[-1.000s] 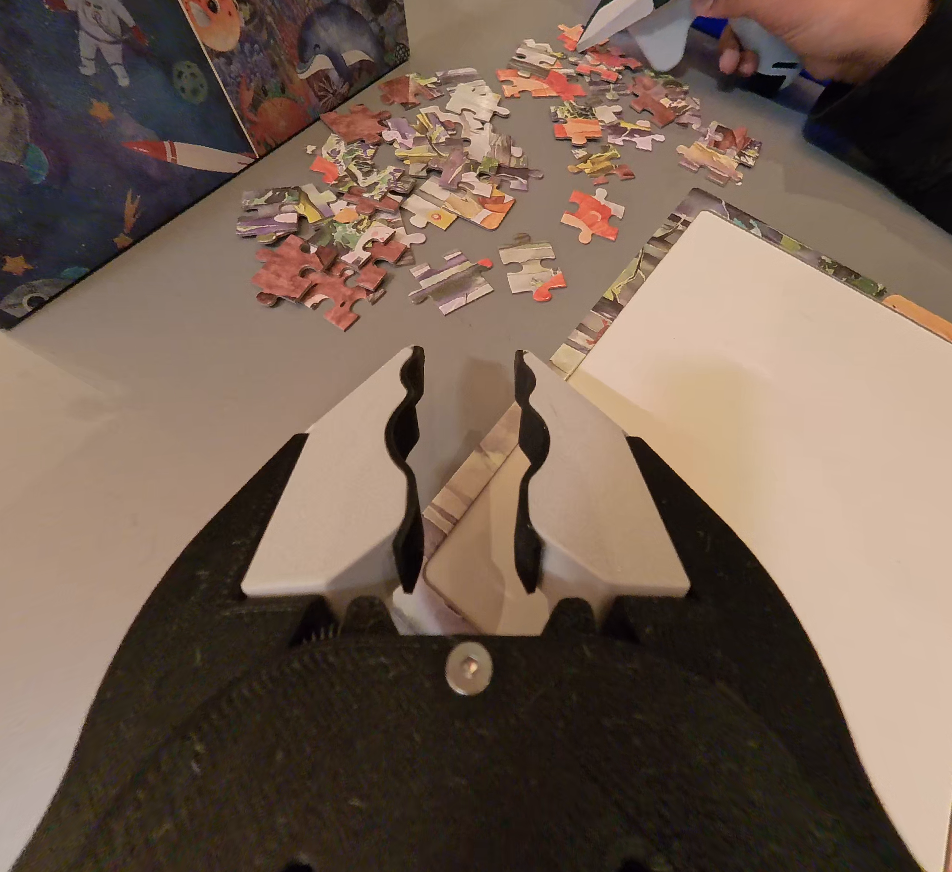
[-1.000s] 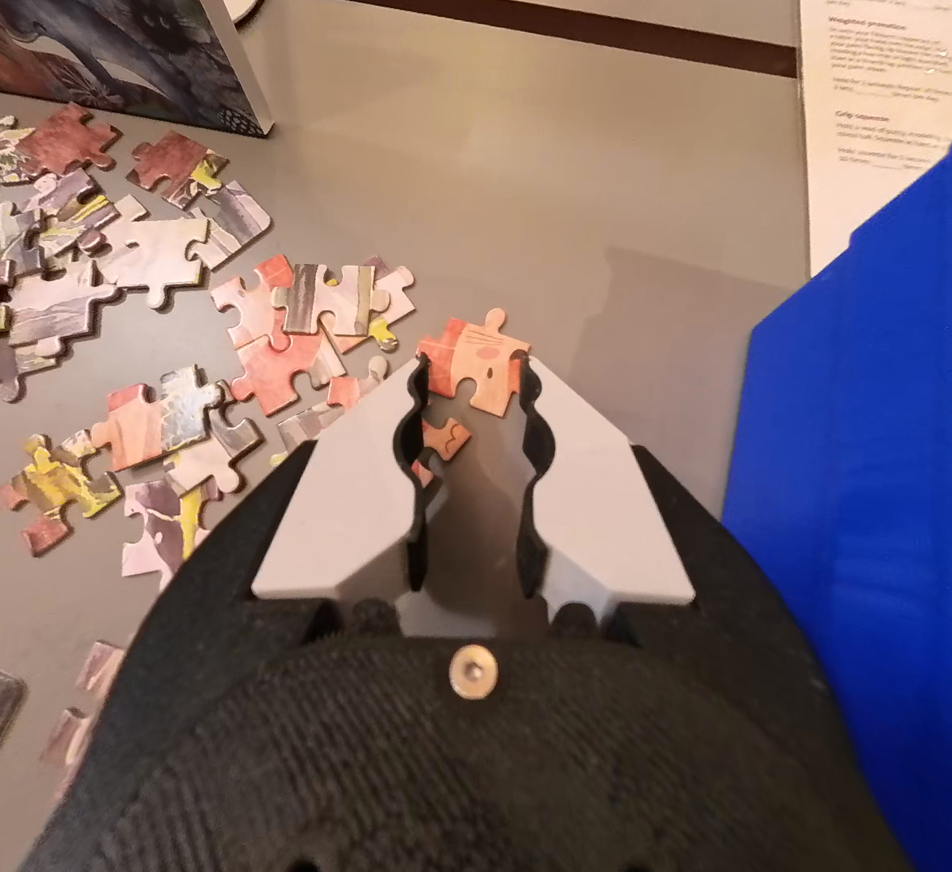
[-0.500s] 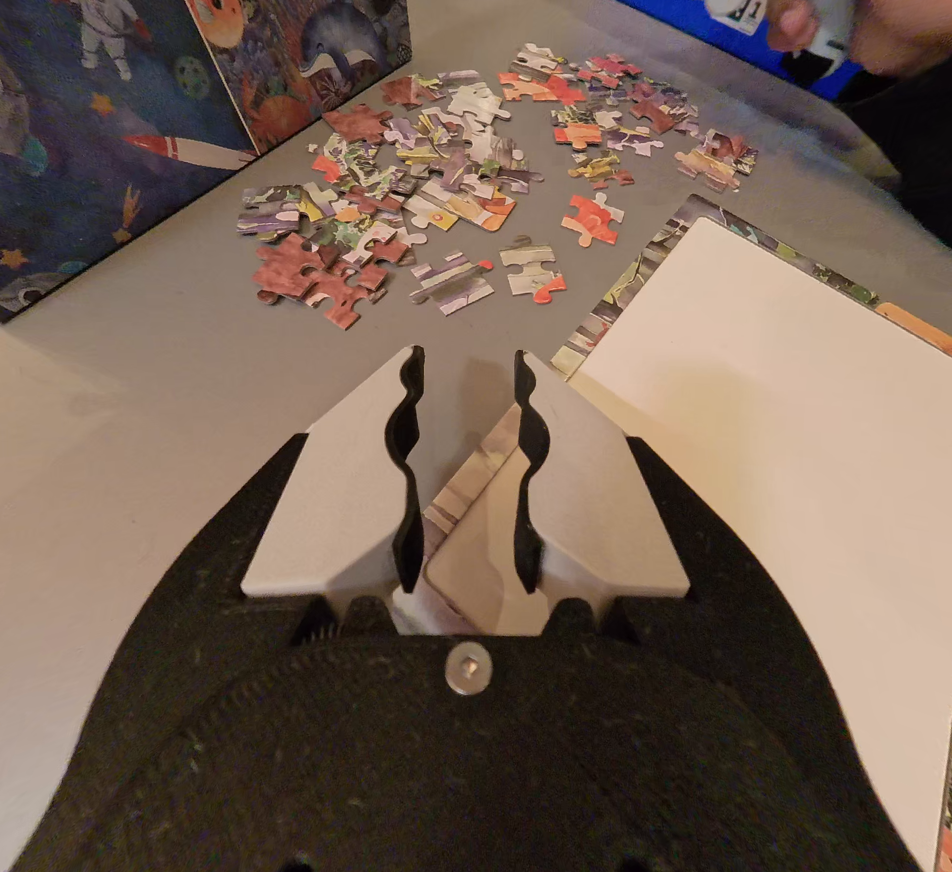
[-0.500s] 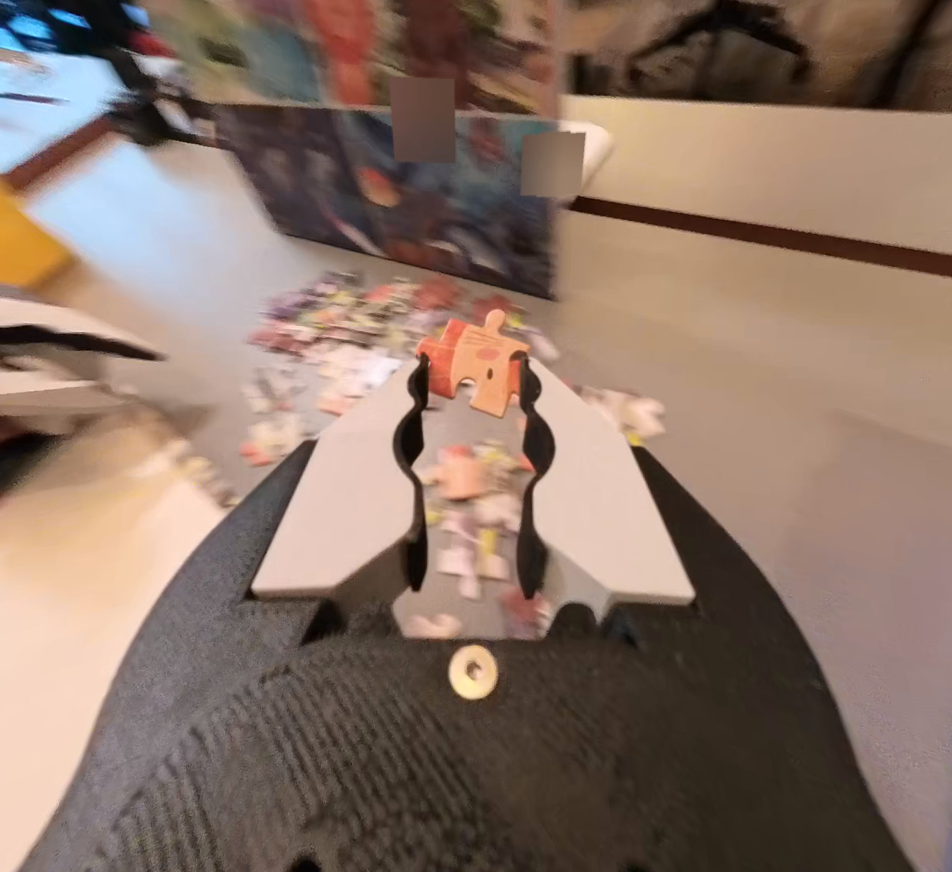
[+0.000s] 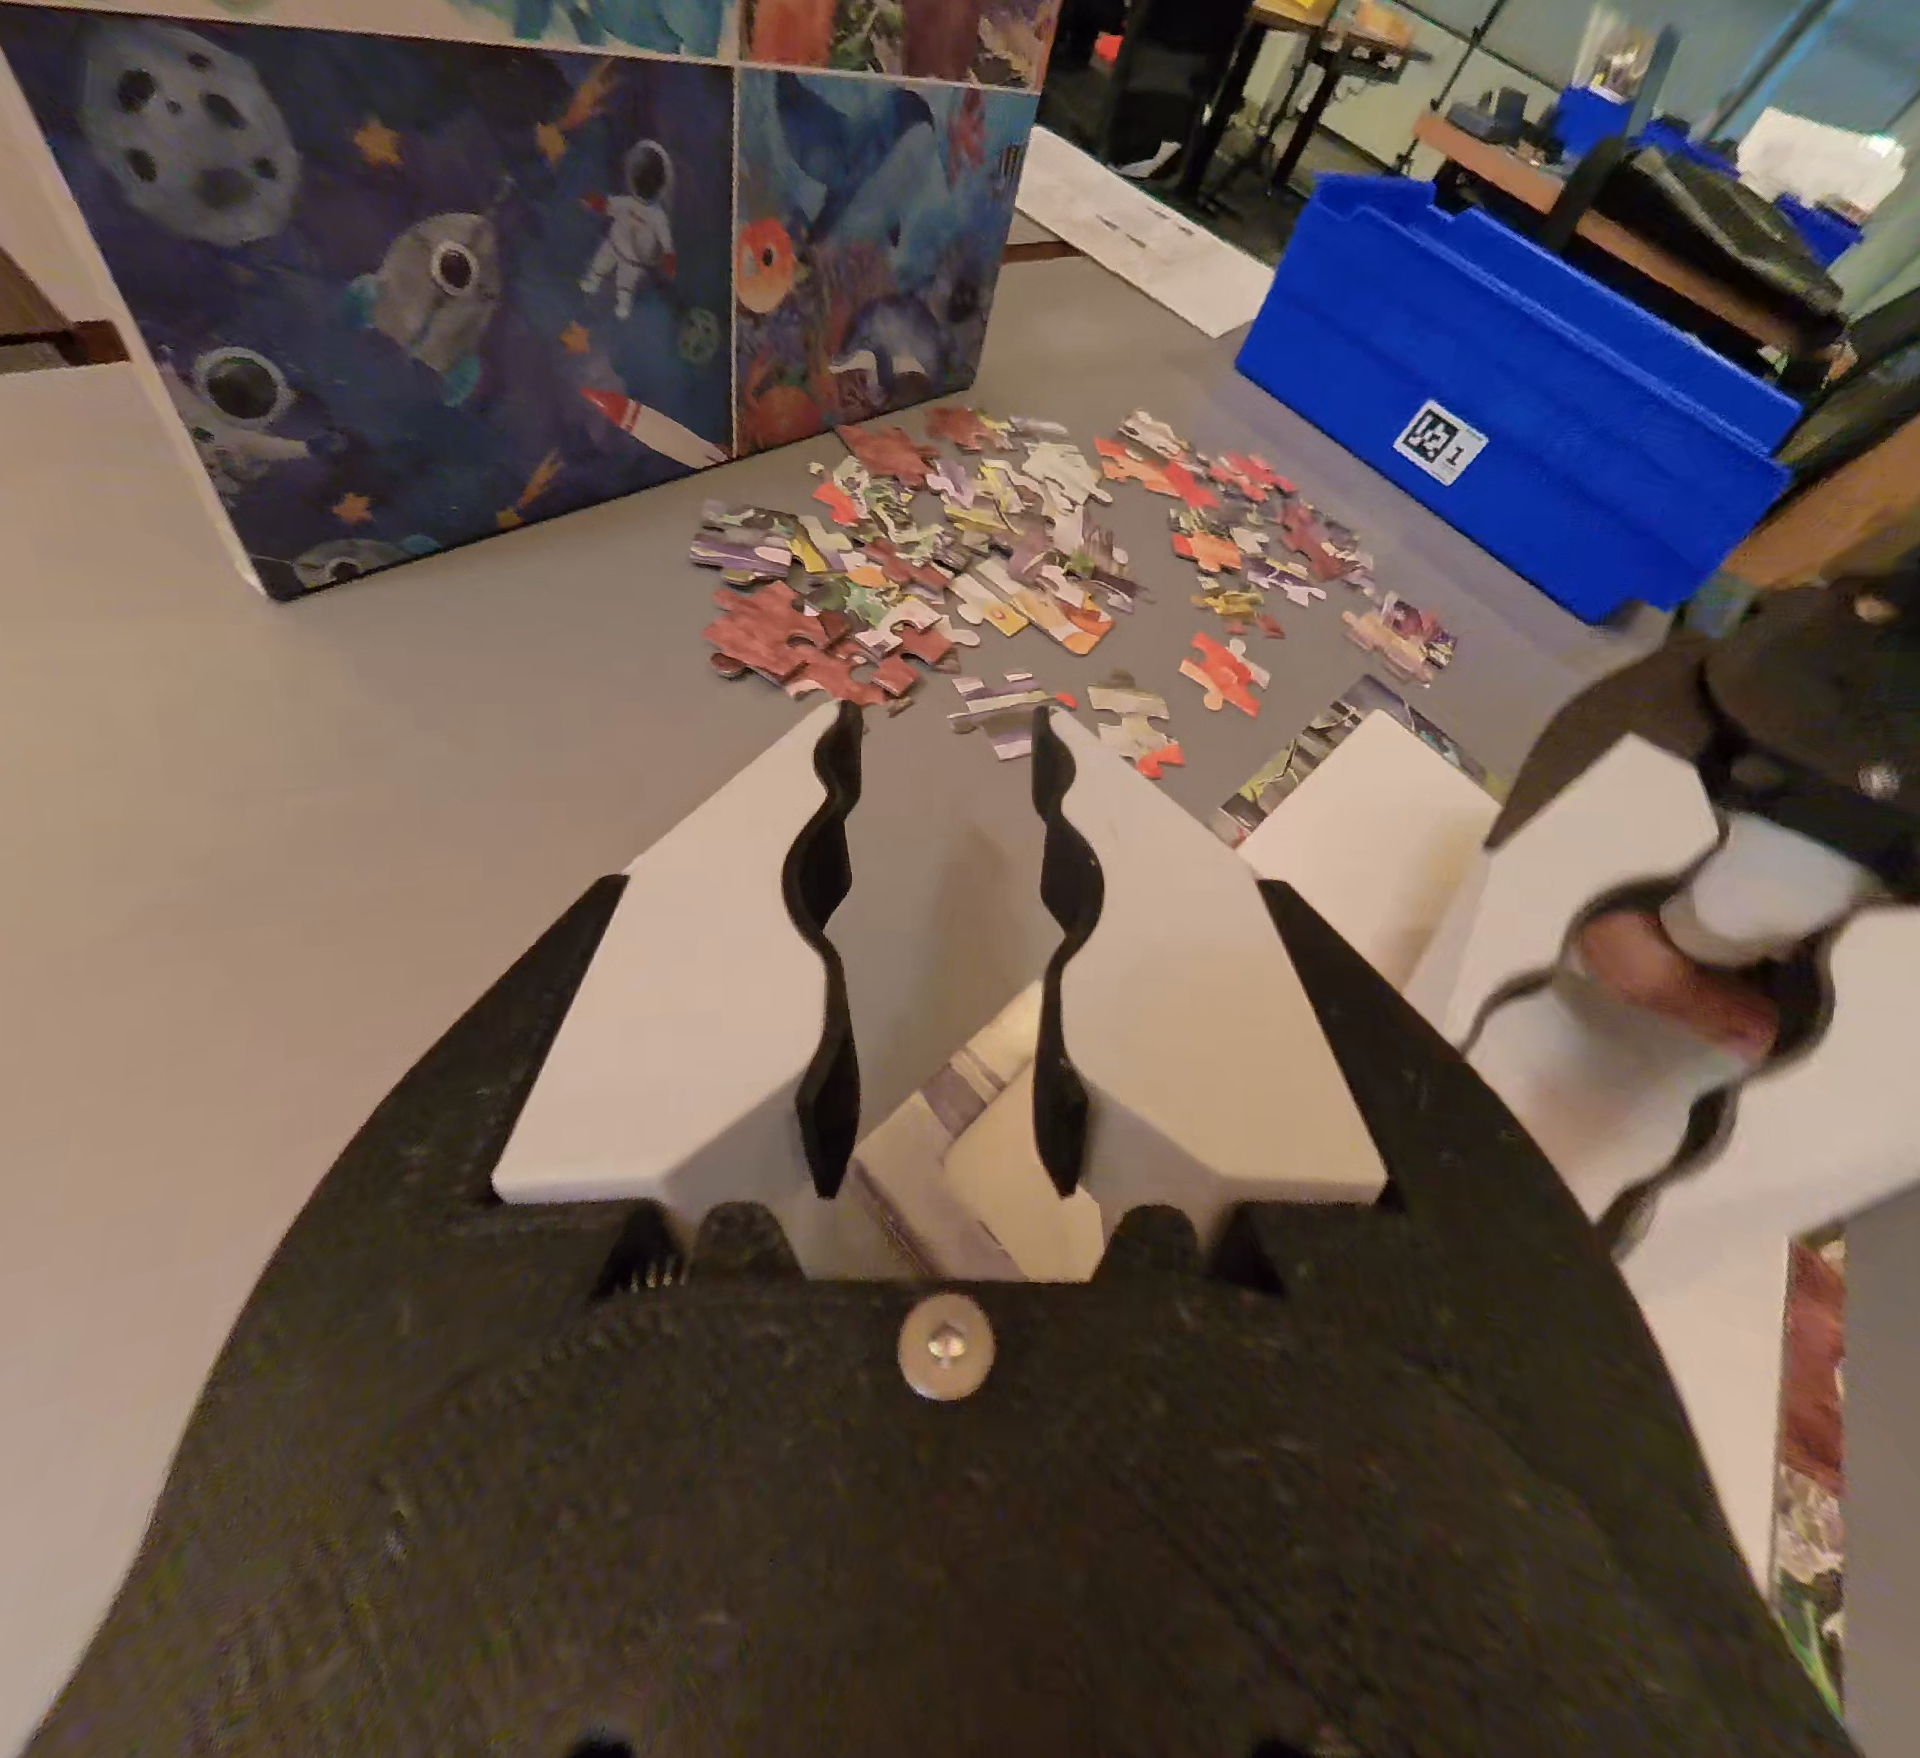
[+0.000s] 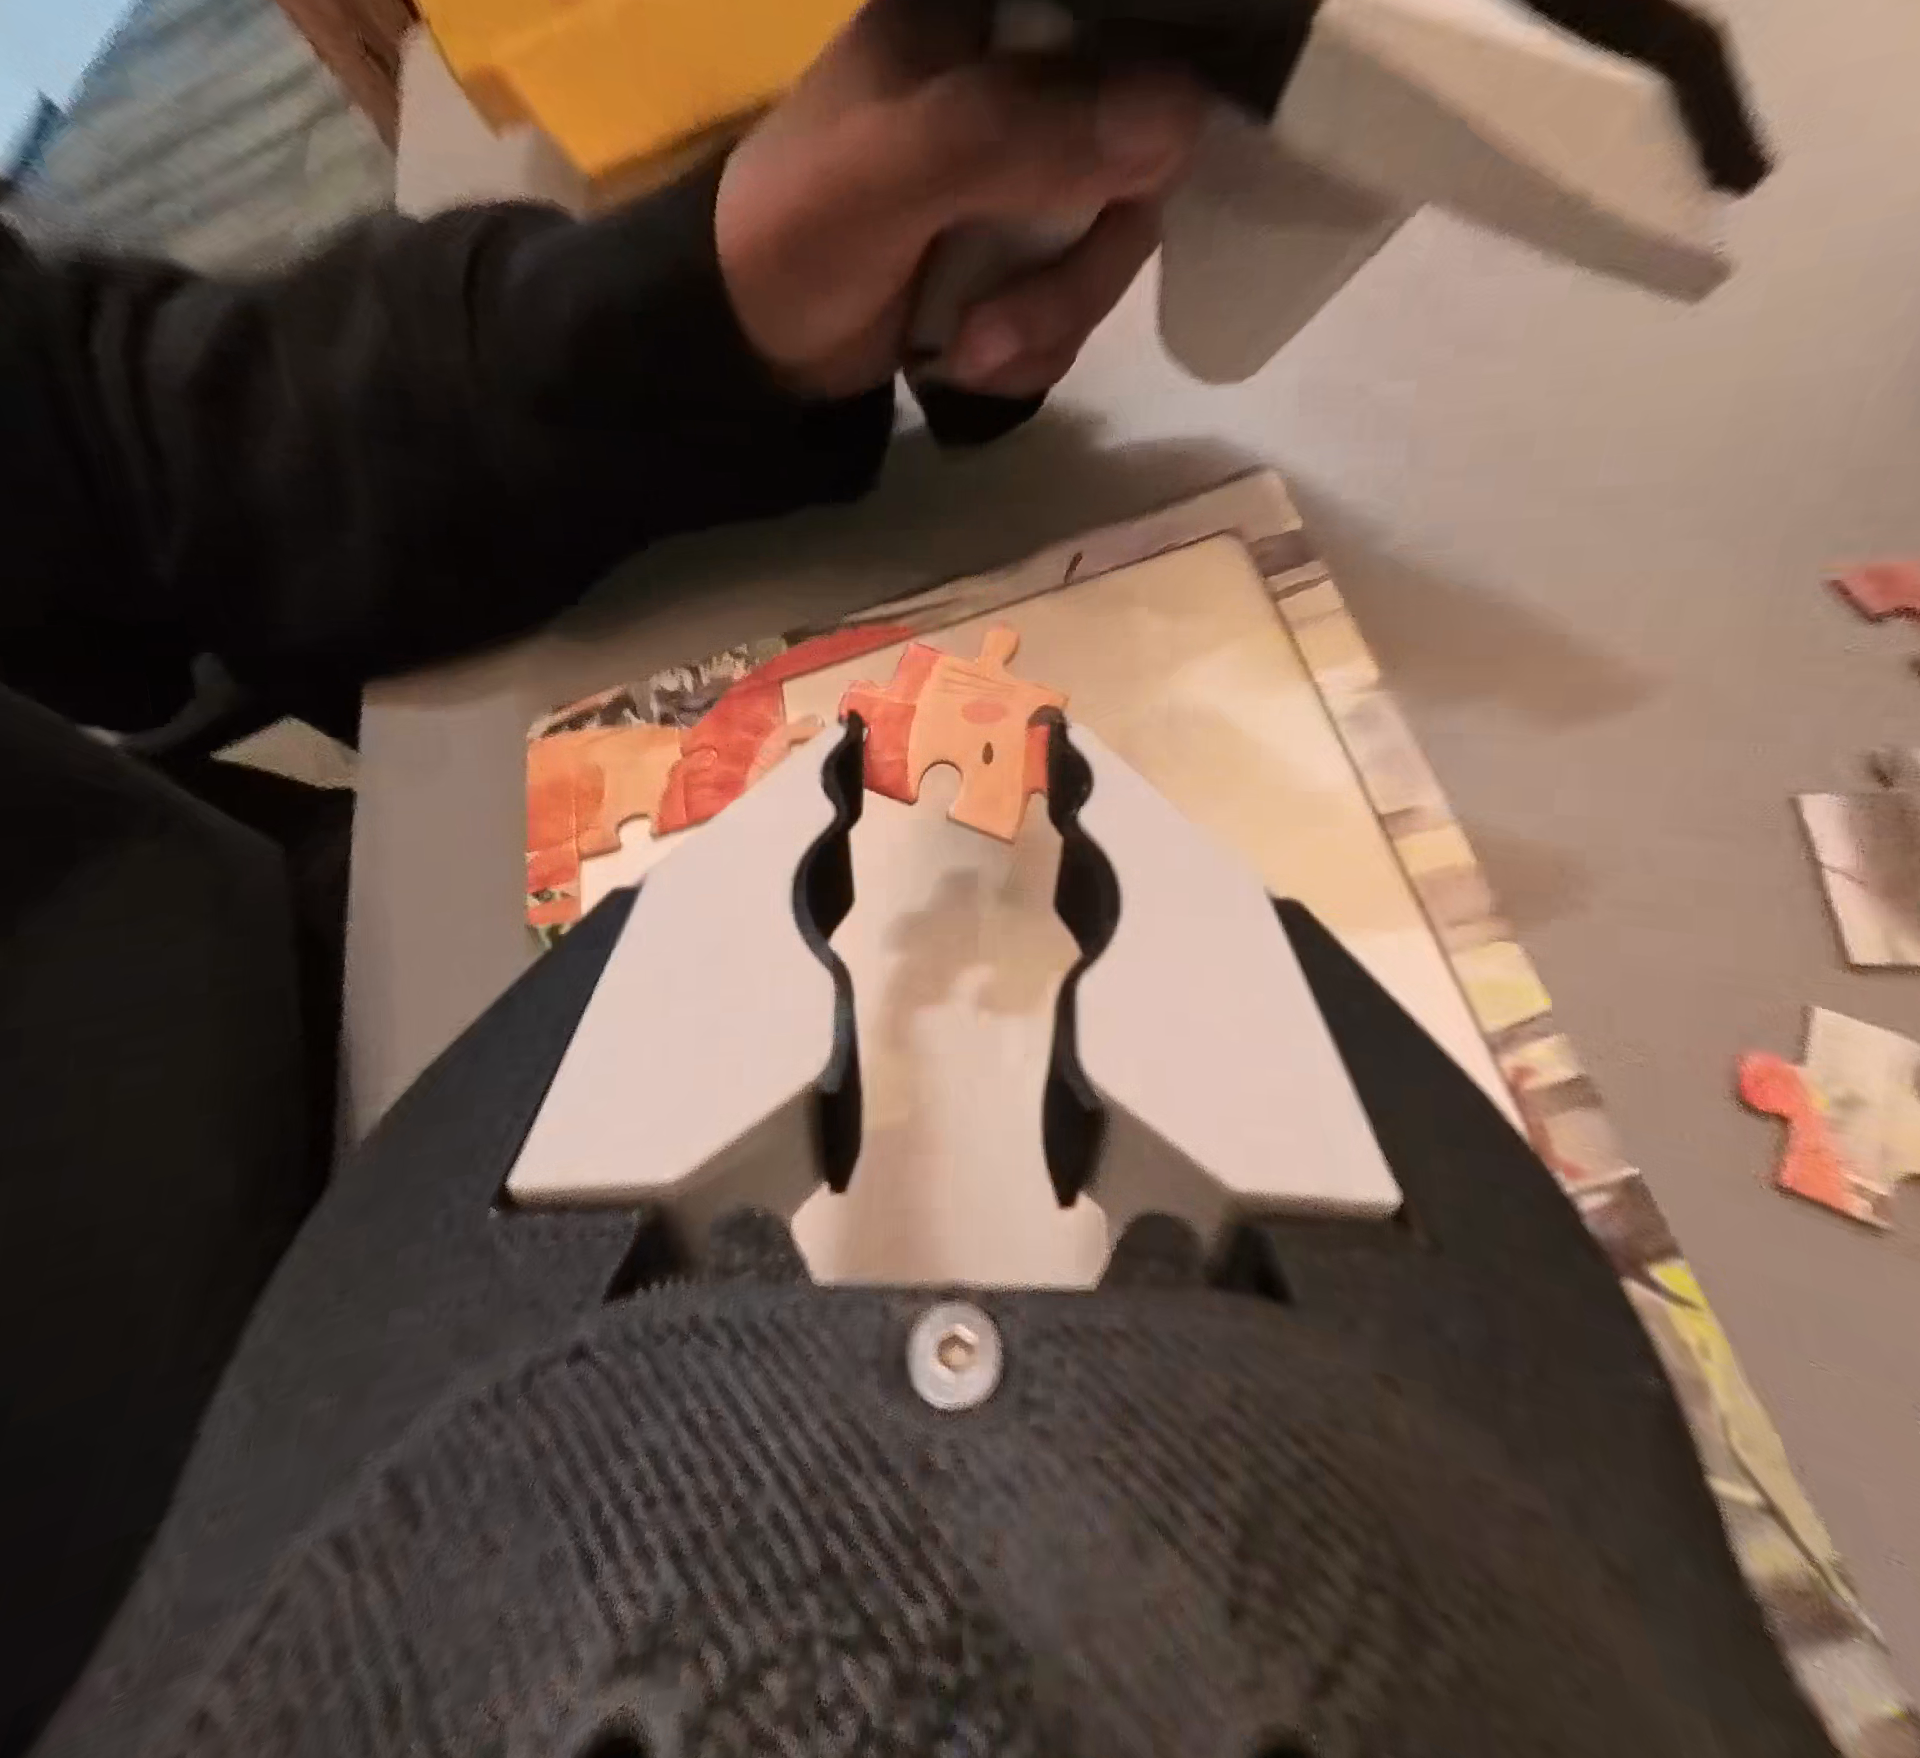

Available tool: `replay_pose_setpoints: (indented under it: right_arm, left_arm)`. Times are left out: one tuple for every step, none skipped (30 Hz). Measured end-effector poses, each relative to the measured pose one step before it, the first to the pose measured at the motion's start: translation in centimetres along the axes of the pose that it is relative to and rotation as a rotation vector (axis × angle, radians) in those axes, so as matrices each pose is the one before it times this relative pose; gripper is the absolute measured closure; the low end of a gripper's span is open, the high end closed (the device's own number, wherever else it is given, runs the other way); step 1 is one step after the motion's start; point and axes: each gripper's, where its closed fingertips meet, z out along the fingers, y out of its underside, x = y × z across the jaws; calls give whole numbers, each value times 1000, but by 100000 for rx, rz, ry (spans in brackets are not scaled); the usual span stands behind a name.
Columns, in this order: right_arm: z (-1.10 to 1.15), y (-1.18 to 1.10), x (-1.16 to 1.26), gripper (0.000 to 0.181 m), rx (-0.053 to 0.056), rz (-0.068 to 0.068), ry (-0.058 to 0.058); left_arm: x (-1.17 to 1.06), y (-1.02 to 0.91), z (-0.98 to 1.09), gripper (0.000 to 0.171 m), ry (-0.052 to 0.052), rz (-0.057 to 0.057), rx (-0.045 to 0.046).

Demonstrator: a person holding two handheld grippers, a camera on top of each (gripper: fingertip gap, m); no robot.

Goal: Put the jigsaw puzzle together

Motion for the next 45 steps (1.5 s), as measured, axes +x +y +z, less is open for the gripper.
replay_pose_setpoints:
  right_arm:
    - [612, 578, -136, 147, -2974, -2440, 1694]
    - [512, 461, -105, 147, -2486, -2402, 1656]
    - [437, 344, -98, 147, -1814, -1887, 1480]
    - [389, 255, -65, 147, -1304, -1114, 1374]
    - [352, 224, -108, 147, -1185, -690, 893]
    - [317, 290, -151, 146, -1644, -956, 319]
    - [208, 366, 77, 140, -2238, -1630, 1232]
    - [31, 273, 368, 142, -1704, -2218, 2362]
    - [-174, 149, 608, 137, -867, -1456, 3031]
    - [-282, 79, 670, 134, -142, -325, 2228]
    - [-338, 31, 588, 134, 671, 1004, 718]
    - [-341, -6, 430, 136, 1129, 2243, -914]
    - [-283, -13, 205, 136, 1156, 3151, -2630]
    - [-185, -28, -82, 136, 1024, 3653, -4167]
    - [-95, -72, -341, 134, 1085, 3619, -5132]
    - [-9, -99, -514, 133, 1203, 3025, -5391]
    - [69, -68, -511, 132, 898, 2191, -4528]
    - [141, 16, -363, 131, 229, 1270, -2942]
    - [188, 124, -238, 130, -558, 318, -1414]
    - [207, 246, -91, 130, -1546, -401, 43]
    - [113, 126, -12, 131, -950, -980, 1083]
    - [68, 75, -82, 131, -750, -1163, 765]
    - [54, 99, -195, 133, -819, -815, -134]
    - [55, 69, -262, 134, -609, -60, -829]
    - [69, 166, -431, 138, -1194, 488, -2252]
    - [44, 79, -451, 138, -553, 727, -2525]
    - [52, 133, -422, 141, -854, 1067, -2618]
    - [91, 77, -401, 140, -338, 1134, -2585]
    - [76, -2, -478, 142, 229, 928, -3244]
    - [112, -14, -570, 142, 225, 1070, -4068]
    - [125, -5, -577, 141, 201, 1176, -4165]
    - [121, -39, -395, 139, 393, 947, -3104]
    - [73, -17, -196, 139, 222, 401, -1595]
    - [-24, -58, 5, 139, 190, -422, -42]
    - [-145, -170, 169, 140, 773, -1116, 1308]
    - [-238, -283, 252, 141, 1383, -1391, 1964]
    - [-266, -343, 301, 140, 1621, -1207, 2119]
    - [-235, -300, 339, 138, 1603, -884, 2187]
    - [-159, -197, 356, 137, 1153, -573, 2185]
    - [-57, 26, 356, 135, 15, -289, 1964]
    - [69, 252, 291, 133, -1277, -78, 1519]
    - [159, 378, 151, 133, -2029, -31, 770]
    - [213, 357, 2, 132, -1880, -103, 144]
    - [146, 85, -101, 133, -472, -260, -76]
    - [100, 45, -212, 133, -478, -305, -625]
  left_arm:
    - [-118, 36, 4, 140, -829, 663, -105]
    - [-5, 128, 83, 141, -454, 856, -545]
    - [94, 177, 117, 141, -105, 885, -940]
    - [138, 172, 132, 141, 109, 891, -933]
    - [142, 144, 134, 141, 129, 865, -726]
    - [125, 114, 97, 141, 36, 784, -580]
    - [78, 105, 84, 141, 11, 670, -510]
    - [39, 81, 58, 141, -67, 512, -418]
    - [14, 63, 34, 141, -91, 315, -266]
    - [-8, 32, 17, 141, -33, 81, -140]
    - [-2, 7, -4, 141, 87, -131, -6]
    - [7, -19, -13, 141, 181, -239, 128]
    - [17, -18, -17, 141, 206, -240, 150]
    - [24, -13, -3, 141, 227, -182, 70]
    - [29, 17, 18, 141, 197, -81, -28]
    - [42, 25, 22, 141, 135, 34, -133]
    - [33, 37, 34, 141, 117, 105, -198]
    - [50, 35, 20, 141, 141, 124, -180]
    - [48, 26, 28, 141, 171, 126, -148]
    - [41, 5, 12, 141, 97, 148, -93]
    - [38, 1, 10, 141, 42, 163, -29]
    - [22, -10, -6, 141, 8, 161, -7]
    - [20, 2, -4, 141, -12, 121, -27]
    - [0, 13, 8, 141, -3, 58, -33]
    - [-11, 12, 6, 141, -13, -6, -50]
    - [-21, 19, 8, 141, 0, -67, -61]
    - [-18, 16, 10, 141, 2, -99, -40]
    - [-36, 11, -1, 141, -14, -82, 6]
    - [-19, -3, -12, 141, -52, -30, 36]
    - [-29, -6, -6, 141, -77, -34, 26]
    - [4, -14, -8, 141, 43, -38, 44]
    - [3, -15, -7, 141, 52, -6, 51]
    - [16, -5, -7, 141, -16, 71, 26]
    - [13, -2, 2, 141, -12, 130, -28]
    - [15, -19, -16, 141, -22, 135, 0]
    - [20, -32, -9, 141, -3, 114, 95]
    - [13, -31, -27, 141, -5, 90, 128]
    - [12, -44, -29, 141, -38, 80, 156]
    - [9, -34, -22, 141, -6, 49, 119]
    - [-3, -30, -8, 141, -3, 6, 89]
    - [-5, 2, -7, 141, 6, -25, -5]
    - [-3, 27, 13, 141, 0, -24, -98]
    - [-11, 12, 6, 141, -19, -14, -54]
    - [5, 1, -1, 141, 30, -13, -9]
    - [1, -2, 1, 141, 12, 3, 13]
